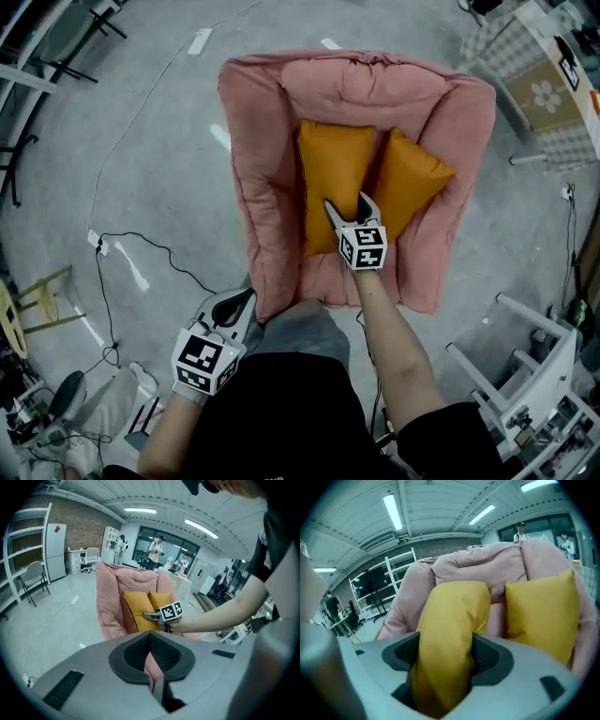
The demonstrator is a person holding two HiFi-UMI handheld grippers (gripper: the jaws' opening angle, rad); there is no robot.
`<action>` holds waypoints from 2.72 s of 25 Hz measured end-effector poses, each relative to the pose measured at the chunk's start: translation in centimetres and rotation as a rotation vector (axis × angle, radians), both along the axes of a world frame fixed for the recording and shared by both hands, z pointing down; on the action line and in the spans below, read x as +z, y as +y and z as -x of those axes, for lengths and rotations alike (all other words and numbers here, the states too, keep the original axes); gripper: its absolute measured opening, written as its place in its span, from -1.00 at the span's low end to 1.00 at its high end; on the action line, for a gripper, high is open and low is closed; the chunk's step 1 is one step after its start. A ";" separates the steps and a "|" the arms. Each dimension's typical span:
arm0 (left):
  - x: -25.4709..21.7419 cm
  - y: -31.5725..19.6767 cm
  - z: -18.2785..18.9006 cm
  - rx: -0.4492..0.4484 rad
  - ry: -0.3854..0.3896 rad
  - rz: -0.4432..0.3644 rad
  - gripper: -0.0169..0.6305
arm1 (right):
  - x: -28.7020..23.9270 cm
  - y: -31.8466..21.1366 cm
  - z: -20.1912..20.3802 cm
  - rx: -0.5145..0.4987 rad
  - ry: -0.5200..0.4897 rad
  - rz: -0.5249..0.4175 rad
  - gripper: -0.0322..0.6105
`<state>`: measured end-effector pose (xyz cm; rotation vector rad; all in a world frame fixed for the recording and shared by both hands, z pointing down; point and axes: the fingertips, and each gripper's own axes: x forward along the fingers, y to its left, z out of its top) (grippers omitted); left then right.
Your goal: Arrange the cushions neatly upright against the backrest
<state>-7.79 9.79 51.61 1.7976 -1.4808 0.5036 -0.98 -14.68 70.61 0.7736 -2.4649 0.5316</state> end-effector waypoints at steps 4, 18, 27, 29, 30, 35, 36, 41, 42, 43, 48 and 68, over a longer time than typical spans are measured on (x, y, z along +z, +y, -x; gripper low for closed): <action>0.5 1.1 0.3 -0.027 -0.016 0.023 -0.91 | 3.7 0.1 0.3 -0.005 0.075 0.004 0.22; 0.9 2.6 1.6 -0.079 -0.023 0.039 -0.91 | 2.2 -2.6 0.9 0.162 0.013 0.146 0.54; 1.8 4.0 2.2 -0.103 -0.014 0.054 -0.91 | 3.5 -4.5 3.0 0.116 0.043 0.196 0.34; 2.1 4.5 2.4 -0.115 -0.009 0.059 -0.91 | 2.8 -4.1 2.8 0.109 0.032 0.158 0.21; 2.2 4.6 2.6 -0.121 -0.007 0.059 -0.91 | 2.1 -3.8 2.6 0.107 0.023 0.126 0.18; 1.7 4.7 3.5 -0.149 -0.008 0.045 -0.91 | -0.8 -2.8 3.3 0.111 -0.042 -0.033 0.16; 1.6 4.7 3.6 -0.151 -0.008 0.044 -0.91 | -0.7 -2.9 3.7 0.114 -0.037 -0.041 0.17; 1.8 5.2 3.4 -0.144 -0.007 0.051 -0.91 | 0.8 -3.6 5.6 0.118 0.012 -0.023 0.28; 1.8 5.3 3.5 -0.144 -0.006 0.052 -0.91 | 0.9 -3.7 5.7 0.115 0.012 -0.015 0.32; 1.9 5.3 3.5 -0.144 -0.006 0.051 -0.91 | 0.9 -3.7 5.7 0.108 0.011 -0.005 0.34; 1.8 5.0 4.0 -0.137 -0.007 0.040 -0.91 | -0.2 -2.6 3.7 0.082 -0.010 0.045 0.43; 2.1 1.0 0.9 0.026 -0.005 0.050 -0.91 | 1.5 -11.1 -15.2 0.586 0.332 -0.018 0.49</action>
